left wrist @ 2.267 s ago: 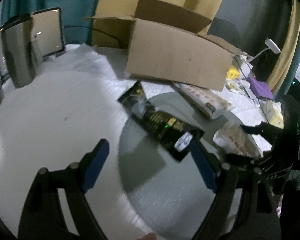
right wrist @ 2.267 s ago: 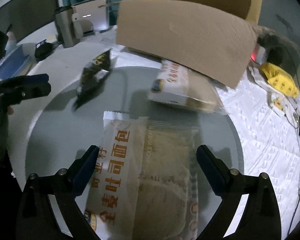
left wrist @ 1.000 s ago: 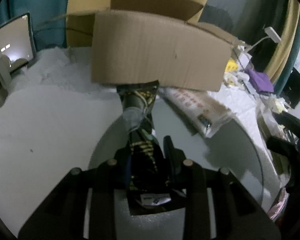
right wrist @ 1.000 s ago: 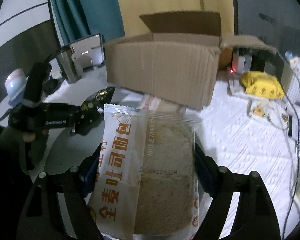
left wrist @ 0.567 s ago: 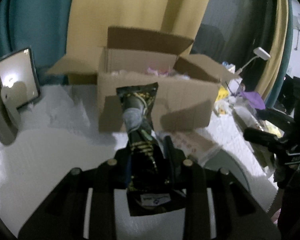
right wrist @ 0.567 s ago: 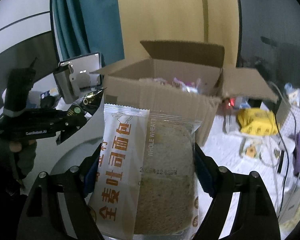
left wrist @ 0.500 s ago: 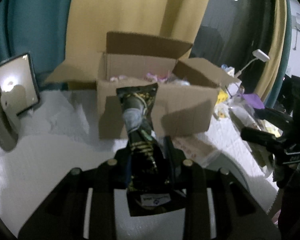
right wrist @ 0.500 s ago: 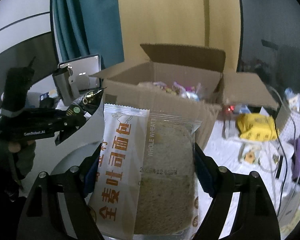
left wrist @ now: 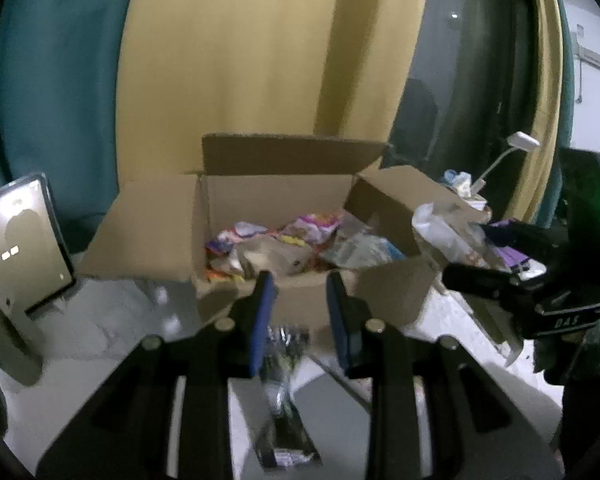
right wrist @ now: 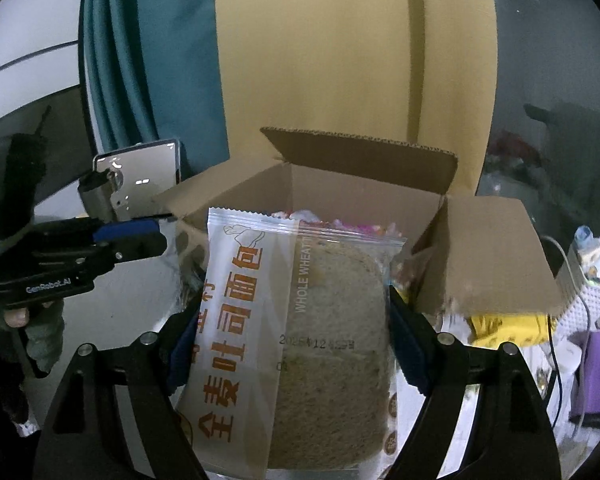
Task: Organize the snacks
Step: 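Carry both bags over the box and release them inside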
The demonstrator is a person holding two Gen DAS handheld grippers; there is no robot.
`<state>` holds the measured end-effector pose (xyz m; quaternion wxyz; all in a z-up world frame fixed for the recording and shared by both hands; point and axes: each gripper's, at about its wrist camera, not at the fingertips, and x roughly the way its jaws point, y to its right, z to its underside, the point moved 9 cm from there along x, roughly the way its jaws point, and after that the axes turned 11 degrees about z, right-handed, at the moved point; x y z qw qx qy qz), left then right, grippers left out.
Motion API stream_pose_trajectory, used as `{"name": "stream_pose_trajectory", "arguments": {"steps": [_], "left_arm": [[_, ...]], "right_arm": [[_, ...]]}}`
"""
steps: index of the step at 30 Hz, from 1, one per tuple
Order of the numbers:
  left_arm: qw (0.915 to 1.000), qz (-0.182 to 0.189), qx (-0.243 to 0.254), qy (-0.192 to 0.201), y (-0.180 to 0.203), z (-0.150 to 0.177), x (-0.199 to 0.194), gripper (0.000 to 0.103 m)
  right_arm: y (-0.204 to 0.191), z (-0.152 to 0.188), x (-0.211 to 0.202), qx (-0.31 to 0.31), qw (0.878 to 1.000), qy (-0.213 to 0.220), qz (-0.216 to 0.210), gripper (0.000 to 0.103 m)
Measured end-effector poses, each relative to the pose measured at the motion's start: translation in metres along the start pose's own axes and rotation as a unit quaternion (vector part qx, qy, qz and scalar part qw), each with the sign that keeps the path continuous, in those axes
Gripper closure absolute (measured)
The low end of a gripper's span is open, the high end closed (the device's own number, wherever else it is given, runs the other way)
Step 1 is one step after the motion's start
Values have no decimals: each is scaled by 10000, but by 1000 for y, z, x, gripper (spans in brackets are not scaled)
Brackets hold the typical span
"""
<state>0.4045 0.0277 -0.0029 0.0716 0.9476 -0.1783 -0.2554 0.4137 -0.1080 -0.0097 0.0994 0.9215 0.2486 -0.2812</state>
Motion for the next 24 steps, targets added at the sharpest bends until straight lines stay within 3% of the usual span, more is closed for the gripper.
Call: {"name": "stream_pose_trajectory", "arguments": {"steps": [5,9,11,13,16,24], "left_arm": [[9994,54,-325,-131,-15,15,-1,78],[9951,52,-785,-604,-30,54,7,76],[9926,2,-900,-813,-34,75,10,72],[9895,10,-1065,-981,-34,95,11,55],[9862,-2,-1198,-1140,-31,118,12,47],[9760,-202,-1346,-1703,-25,163,29,44]], "right_arm": [[1,-9,13,90,10000,-37,-2,19],[-2,-4,17,99,9998,-139,-72,19],[-3,1,18,129,9997,-200,-90,19],[-4,6,16,138,9996,-244,-102,19],[-7,15,14,156,9993,-323,-113,19],[-12,37,1,205,9988,-441,-116,19]]}}
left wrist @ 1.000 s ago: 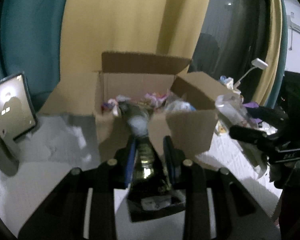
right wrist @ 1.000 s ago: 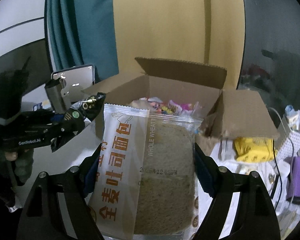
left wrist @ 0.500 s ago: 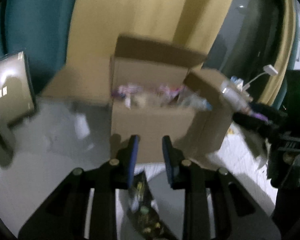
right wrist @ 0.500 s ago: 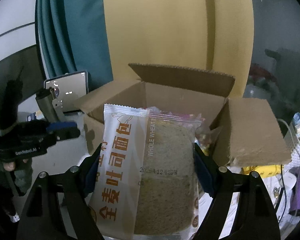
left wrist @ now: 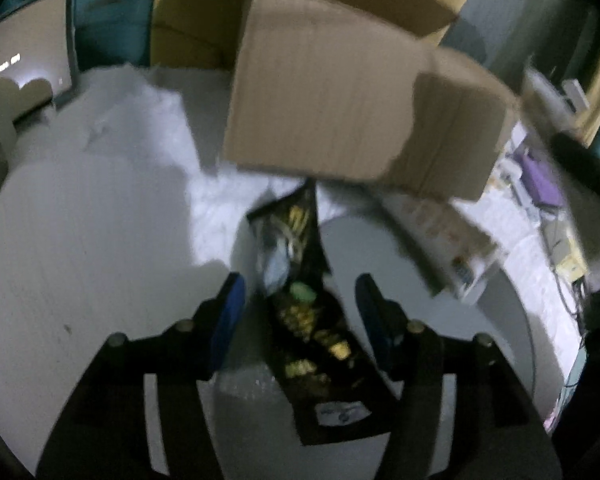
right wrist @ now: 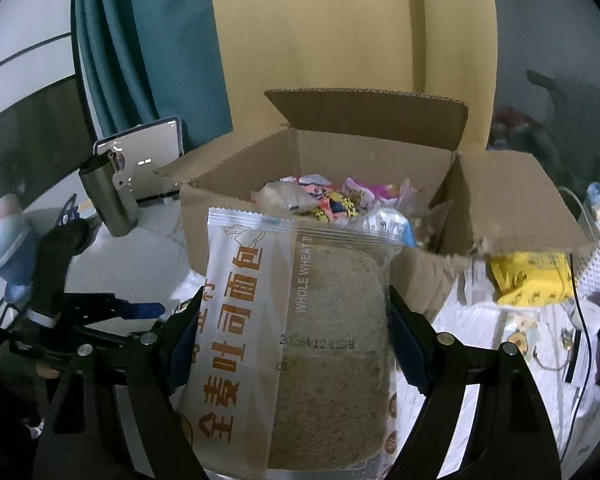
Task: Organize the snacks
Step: 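Carry both bags over the box and release them inside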
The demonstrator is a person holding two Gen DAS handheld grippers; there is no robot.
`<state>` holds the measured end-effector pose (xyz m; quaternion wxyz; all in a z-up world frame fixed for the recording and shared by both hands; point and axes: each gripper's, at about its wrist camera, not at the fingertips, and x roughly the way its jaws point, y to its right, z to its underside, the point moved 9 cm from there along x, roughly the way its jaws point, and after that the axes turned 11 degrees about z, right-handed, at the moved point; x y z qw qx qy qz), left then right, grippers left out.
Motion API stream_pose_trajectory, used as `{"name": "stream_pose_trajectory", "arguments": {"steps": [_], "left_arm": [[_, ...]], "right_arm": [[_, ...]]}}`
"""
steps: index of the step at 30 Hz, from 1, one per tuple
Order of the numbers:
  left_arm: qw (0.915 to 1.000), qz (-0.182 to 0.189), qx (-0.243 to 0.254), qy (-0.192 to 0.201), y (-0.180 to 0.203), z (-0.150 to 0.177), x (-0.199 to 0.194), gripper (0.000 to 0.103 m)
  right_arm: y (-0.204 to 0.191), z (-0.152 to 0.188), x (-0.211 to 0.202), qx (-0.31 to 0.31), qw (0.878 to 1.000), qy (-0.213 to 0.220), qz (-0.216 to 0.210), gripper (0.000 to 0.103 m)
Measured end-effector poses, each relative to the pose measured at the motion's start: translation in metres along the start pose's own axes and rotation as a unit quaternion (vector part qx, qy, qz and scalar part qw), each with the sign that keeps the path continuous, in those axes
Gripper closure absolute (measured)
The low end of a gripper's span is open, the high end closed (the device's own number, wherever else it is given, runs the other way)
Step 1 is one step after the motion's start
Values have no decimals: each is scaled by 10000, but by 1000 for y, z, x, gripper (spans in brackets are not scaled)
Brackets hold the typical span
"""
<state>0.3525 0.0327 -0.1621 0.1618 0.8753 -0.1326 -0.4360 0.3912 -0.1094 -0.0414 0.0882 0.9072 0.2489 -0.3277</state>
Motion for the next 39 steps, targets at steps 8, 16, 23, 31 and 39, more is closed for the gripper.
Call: {"name": "stream_pose_trajectory", "arguments": {"steps": [8,16,23,31,39], "left_arm": [[9995,-204,128,217,-5,10,-9,71],[9972,-126,214,706,-5,4,-55,74],[9917,-11,435,1207,12,-28,-92,74],[9826,126,801,1670,29,-83,-112,74],[9794,184,865,1813,26,-133,-101,74]], "right_arm": [[1,14,-11,46,10000,-43,47,19],[3,10,-18,9,9999,52,114,19],[-3,-3,-14,-57,9998,136,91,19],[-4,-30,-5,-104,9995,282,129,19],[-1,-61,19,-105,9992,302,219,19]]}}
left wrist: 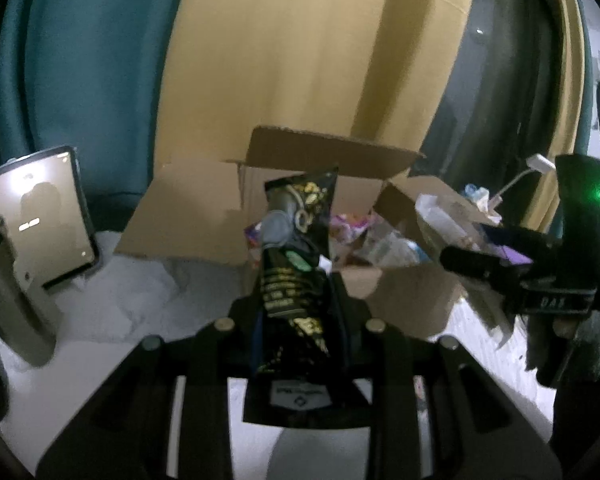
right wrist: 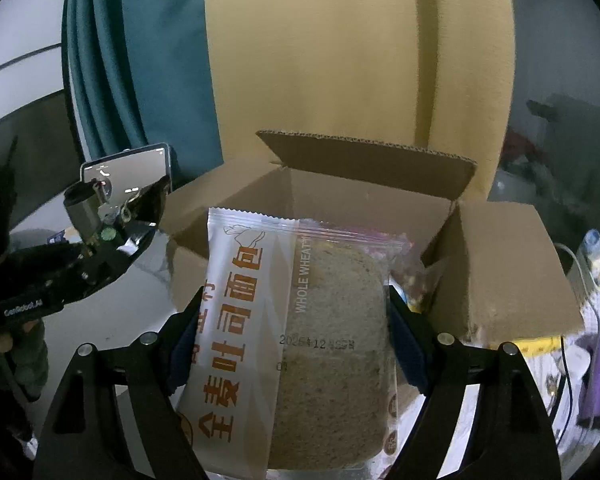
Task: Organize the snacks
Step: 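Carry both bags over the box and release them inside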
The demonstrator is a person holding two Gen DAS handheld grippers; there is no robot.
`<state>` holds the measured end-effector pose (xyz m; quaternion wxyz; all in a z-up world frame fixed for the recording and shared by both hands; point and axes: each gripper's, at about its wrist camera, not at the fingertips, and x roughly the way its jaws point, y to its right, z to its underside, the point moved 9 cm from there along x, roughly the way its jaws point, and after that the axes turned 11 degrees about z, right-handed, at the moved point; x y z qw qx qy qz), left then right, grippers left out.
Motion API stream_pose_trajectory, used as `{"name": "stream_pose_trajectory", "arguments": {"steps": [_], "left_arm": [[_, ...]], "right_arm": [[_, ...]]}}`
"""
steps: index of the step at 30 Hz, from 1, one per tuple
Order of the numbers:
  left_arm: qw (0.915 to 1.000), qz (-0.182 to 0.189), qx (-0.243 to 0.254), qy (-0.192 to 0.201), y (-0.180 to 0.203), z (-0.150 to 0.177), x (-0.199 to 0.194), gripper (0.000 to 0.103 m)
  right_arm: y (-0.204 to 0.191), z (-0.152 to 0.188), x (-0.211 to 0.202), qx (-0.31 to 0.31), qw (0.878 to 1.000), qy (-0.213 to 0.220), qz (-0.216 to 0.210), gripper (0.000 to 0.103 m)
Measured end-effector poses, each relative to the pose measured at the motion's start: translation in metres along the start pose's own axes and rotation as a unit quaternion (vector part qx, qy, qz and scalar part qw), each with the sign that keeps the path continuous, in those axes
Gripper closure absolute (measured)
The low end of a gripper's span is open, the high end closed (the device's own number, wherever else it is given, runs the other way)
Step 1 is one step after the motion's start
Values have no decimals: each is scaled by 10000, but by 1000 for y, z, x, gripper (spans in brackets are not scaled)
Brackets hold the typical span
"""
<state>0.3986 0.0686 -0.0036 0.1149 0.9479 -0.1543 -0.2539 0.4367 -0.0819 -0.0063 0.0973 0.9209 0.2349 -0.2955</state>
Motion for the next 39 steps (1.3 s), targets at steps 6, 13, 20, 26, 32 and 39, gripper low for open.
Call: {"name": "stream_pose_trajectory", "arguments": {"steps": [6,13,20,26,32,39], "left_arm": [[9999,102,30,-67,-6,-20,31,74],[9997,125,55,-209,-16,-38,69,74],[9995,93,-110,-286,-32,-57,97,74],[9986,113,-251,-441,-37,-57,109,69],[9991,171,-263,-270,-29,-59,97,45],[9996,92,-195,-160,-17,-58,79,41]], "right_arm": [[11,-18,33,293,9995,-71,43,19],[23,-38,73,595,9978,-253,168,19],[42,-58,112,676,9954,-460,492,19],[52,-67,118,711,9940,-405,722,14],[57,-72,104,704,9945,-212,748,14],[53,-61,95,708,9944,-276,734,14]]}}
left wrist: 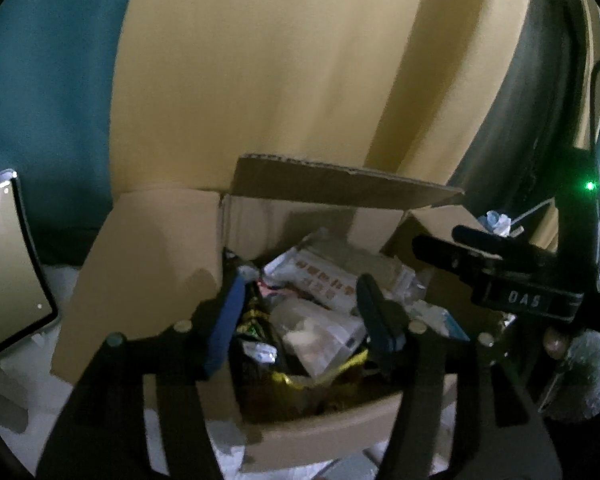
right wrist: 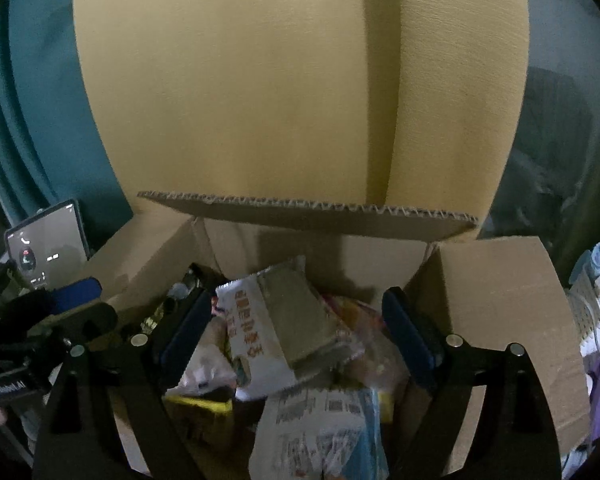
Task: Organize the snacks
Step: 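Carry both bags over the box and release them inside, then withdraw both open grippers from the box back to the tray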
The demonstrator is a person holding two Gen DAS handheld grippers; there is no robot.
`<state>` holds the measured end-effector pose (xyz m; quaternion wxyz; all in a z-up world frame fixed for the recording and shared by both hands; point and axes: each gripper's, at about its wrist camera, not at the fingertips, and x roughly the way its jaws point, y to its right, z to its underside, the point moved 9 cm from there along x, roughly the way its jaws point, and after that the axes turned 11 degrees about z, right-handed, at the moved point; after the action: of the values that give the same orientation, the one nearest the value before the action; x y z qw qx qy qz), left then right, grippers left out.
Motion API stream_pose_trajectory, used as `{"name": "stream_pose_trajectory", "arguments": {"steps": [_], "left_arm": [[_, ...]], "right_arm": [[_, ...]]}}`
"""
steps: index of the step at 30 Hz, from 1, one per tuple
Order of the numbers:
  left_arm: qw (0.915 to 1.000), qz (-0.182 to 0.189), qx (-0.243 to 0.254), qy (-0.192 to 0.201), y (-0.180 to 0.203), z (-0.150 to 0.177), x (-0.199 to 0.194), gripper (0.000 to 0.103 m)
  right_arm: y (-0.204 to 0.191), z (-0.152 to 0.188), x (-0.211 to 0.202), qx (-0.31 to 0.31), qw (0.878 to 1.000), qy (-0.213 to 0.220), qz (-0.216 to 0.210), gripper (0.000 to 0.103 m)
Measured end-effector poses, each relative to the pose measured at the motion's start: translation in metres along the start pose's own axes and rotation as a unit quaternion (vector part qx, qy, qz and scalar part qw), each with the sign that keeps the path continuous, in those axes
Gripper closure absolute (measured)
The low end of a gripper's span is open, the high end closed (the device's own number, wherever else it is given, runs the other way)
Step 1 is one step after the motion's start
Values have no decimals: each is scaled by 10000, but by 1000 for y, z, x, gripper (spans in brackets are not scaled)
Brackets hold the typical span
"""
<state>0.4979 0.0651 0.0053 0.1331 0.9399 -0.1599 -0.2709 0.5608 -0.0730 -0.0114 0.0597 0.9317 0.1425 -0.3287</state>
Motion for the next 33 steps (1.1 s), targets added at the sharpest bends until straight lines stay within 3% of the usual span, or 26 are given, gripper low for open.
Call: {"name": "stream_pose_trajectory", "arguments": {"steps": [4,19,28,33], "left_arm": [[10000,-5,27,37,10,7,-12,32],[9999,-18,163,36,43,58,-61,27],[9998,-46,-46,-204,47,112,-68,27],[9987,-121,-219,-444,40,148,-64,27]], "right_arm": [[2,10,-13,19,10000,-9,20,14],[8,61,-80,-38,9998,13,201,14],[10,122,-95,-101,9996,-241,-52,14],[10,170,-76,-43,9972,-721,-203,14]]}}
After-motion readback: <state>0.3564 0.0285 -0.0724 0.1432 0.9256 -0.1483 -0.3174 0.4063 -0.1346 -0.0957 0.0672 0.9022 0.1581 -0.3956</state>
